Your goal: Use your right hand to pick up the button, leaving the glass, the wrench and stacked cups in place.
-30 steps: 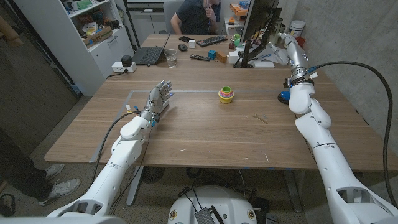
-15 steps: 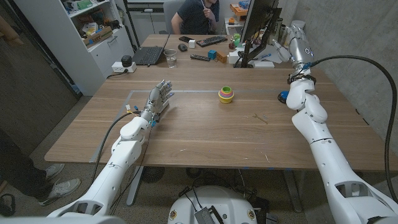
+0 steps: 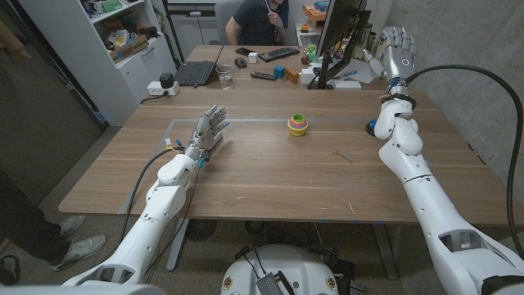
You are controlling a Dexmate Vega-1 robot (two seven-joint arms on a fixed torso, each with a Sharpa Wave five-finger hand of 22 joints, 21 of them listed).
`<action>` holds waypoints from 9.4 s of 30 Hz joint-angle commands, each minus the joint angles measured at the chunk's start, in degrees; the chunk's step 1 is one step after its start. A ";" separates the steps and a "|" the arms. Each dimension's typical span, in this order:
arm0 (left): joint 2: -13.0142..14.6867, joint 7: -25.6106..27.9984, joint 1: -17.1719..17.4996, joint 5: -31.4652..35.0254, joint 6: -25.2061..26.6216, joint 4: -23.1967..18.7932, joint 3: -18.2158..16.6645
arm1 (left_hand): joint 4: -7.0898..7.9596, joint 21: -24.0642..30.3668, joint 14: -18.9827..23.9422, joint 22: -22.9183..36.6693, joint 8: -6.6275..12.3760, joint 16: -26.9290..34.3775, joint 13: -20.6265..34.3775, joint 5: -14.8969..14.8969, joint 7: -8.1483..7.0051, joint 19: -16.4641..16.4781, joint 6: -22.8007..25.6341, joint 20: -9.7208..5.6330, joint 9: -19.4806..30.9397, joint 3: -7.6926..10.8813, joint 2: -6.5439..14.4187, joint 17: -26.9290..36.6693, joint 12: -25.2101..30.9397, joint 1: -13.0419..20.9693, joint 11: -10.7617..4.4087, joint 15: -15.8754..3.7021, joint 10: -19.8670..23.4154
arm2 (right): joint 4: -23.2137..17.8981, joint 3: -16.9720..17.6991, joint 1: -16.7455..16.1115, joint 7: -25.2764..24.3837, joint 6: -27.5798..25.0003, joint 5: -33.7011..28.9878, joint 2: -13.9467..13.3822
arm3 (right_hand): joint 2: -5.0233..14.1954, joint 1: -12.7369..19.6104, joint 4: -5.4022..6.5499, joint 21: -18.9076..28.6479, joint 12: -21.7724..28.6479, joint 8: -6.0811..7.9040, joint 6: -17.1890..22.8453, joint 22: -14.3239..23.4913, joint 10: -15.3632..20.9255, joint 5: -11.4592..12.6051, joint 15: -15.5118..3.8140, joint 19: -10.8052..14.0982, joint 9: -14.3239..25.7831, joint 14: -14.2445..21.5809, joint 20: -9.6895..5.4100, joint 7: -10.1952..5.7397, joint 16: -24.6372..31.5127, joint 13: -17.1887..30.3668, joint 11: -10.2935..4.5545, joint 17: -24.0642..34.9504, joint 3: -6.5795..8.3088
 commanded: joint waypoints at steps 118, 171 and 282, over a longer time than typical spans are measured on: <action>-0.12 -0.84 -1.52 0.16 -0.10 4.22 -0.87 | -0.17 -0.86 -0.04 0.12 0.18 0.38 0.30 0.38 -0.33 0.84 0.20 -0.06 0.27 -0.34 -0.24 0.24 0.23 -0.22 -0.42 -0.39 -0.15 | 26.63 -20.96 18.00 34.54 -33.52 0.91 -1.70 | -3.60 -3.34 -1.48 6.13 4.07 3.43 -1.82 0.77 -1.52 2.22 3.46 14.85 0.04 9.06 1.20 -2.13 5.90 -0.51 1.53 -0.33 -5.43; 0.21 -0.85 0.09 -0.22 -0.61 2.57 -1.37 | -0.16 -1.10 -0.17 0.14 0.24 0.42 0.30 0.36 -0.42 0.97 0.27 -0.15 0.27 -1.04 -1.24 0.30 0.21 -0.66 -0.55 -0.49 -0.29 | 29.48 -29.65 22.07 54.63 -33.23 -2.10 -5.28 | 0.79 23.83 -5.59 14.25 1.35 0.55 -3.26 0.66 -0.45 1.00 0.06 46.02 0.28 17.30 0.50 -6.40 4.12 -0.20 0.13 -0.30 4.28; 0.46 -1.75 -1.92 0.99 -2.09 5.29 -0.58 | 1.15 -1.52 -0.96 0.14 0.17 0.39 0.30 0.87 -0.77 1.20 -0.28 -0.03 0.27 -3.56 -2.91 0.32 0.13 -1.91 -0.42 -0.37 -1.04 | 5.46 -16.09 12.22 36.16 -29.75 -11.92 -1.43 | 5.00 57.31 -2.99 56.51 24.16 18.89 31.06 14.40 38.61 0.84 -15.99 42.68 12.71 67.63 -23.25 2.43 24.02 16.99 -1.15 38.49 4.59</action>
